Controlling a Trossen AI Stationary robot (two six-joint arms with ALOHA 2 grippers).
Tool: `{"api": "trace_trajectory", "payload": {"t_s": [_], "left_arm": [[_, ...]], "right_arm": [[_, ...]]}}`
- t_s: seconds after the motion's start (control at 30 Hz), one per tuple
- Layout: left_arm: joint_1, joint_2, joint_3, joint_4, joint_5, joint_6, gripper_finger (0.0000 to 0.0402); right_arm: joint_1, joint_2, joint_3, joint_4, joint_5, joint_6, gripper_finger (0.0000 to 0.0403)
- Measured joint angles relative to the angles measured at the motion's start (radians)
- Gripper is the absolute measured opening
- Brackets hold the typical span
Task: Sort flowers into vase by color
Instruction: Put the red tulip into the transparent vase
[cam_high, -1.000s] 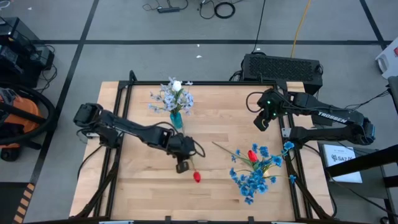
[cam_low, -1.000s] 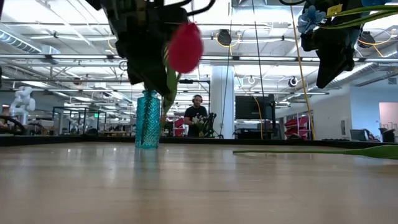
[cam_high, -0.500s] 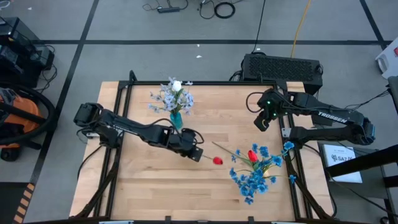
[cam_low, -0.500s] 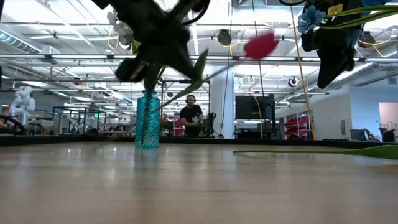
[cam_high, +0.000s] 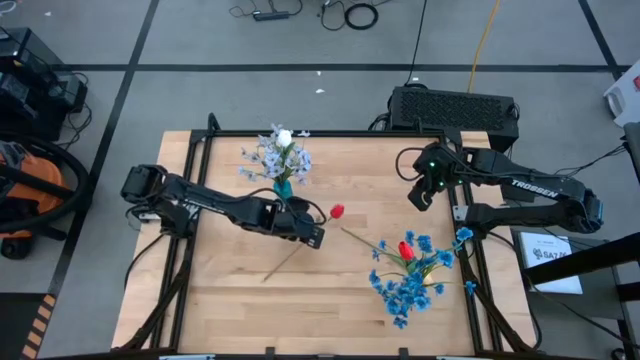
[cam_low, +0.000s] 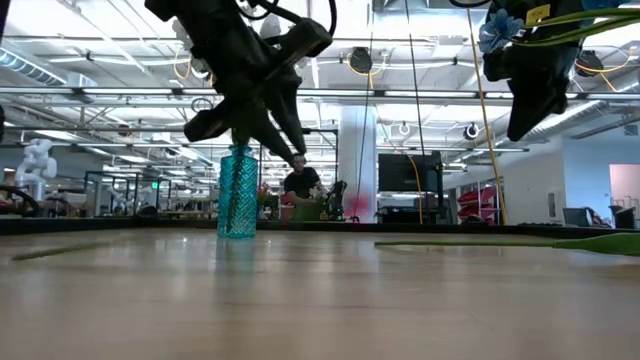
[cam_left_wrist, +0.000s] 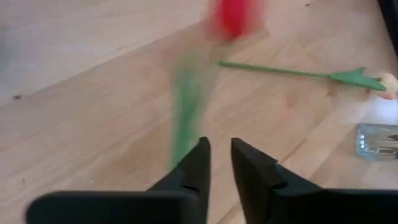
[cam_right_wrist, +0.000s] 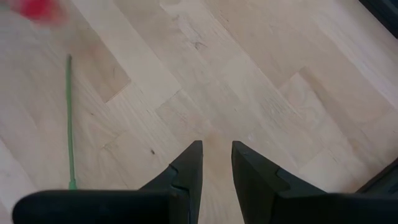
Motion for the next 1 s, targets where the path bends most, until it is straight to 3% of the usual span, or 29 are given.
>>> {"api": "trace_trajectory", "payload": {"t_s": [0.1, 0.23, 0.37, 0.67, 1.0], "left_arm": [[0.000, 0.010, 0.001, 0.003, 0.001, 0.018, 0.0115], [-0.001, 0.011, 0.001, 0.003, 0.001, 0.158, 0.0170], [0.006, 0.026, 0.000, -0.003, -0.001, 0.215, 0.0192], [0.003, 0.153, 0.000, -0.032, 0.178, 0.288, 0.0178], [0.004, 0.208, 0.001, -0.070, 0.133, 0.304, 0.0111]], "right_arm": [[0.000, 0.000, 0.000, 0.008, 0.000, 0.000, 0.0077], [0.000, 0.000, 0.000, 0.008, 0.000, 0.000, 0.0077], [0.000, 0.000, 0.000, 0.009, 0.000, 0.000, 0.0077], [0.000, 0.000, 0.000, 0.038, 0.005, 0.000, 0.0077], [0.000, 0.000, 0.000, 0.045, 0.005, -0.003, 0.0077]]}}
